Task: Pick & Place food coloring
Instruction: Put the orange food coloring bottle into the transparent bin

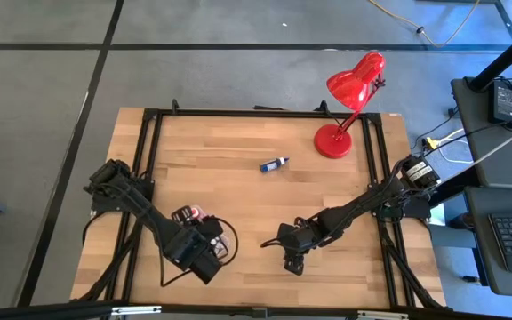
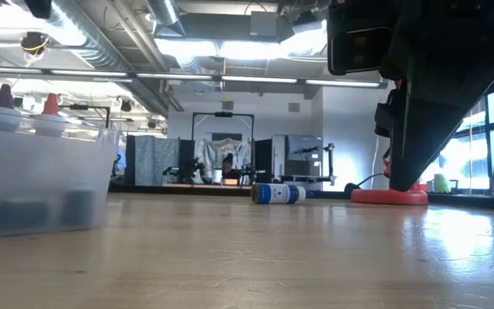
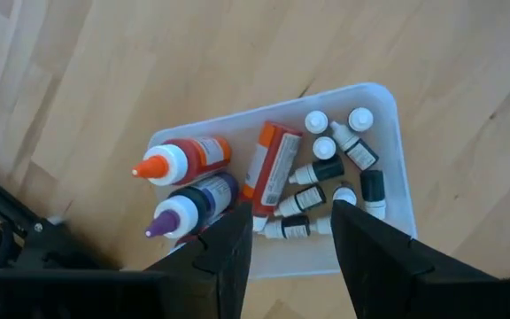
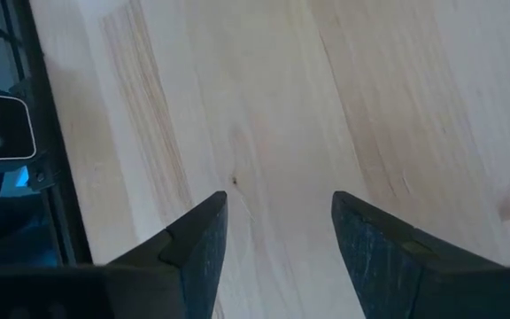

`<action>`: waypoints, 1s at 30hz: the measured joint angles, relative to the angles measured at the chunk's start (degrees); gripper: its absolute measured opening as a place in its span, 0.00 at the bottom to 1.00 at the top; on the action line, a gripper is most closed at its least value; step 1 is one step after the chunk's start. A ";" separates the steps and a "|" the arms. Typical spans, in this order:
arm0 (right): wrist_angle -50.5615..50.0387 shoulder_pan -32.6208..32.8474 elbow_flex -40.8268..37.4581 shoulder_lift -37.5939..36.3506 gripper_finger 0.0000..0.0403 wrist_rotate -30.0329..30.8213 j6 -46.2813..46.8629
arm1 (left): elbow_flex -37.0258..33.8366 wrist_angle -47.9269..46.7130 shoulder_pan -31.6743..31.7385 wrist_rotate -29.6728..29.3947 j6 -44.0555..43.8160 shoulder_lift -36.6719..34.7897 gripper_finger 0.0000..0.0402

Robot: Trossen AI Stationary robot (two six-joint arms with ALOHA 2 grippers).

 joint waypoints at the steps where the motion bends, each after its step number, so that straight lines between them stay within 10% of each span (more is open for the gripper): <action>1: 0.00 0.00 0.00 0.00 0.51 -0.01 0.00 | 0.00 0.00 0.01 0.01 0.00 0.00 0.37; 20: 0.02 -0.02 0.00 0.00 0.51 -1.53 -0.01 | -6.64 -0.61 0.27 7.69 4.07 0.28 0.59; 30: 0.05 -0.02 0.00 0.00 0.51 0.45 0.01 | -6.64 7.02 0.64 4.36 22.46 0.28 0.57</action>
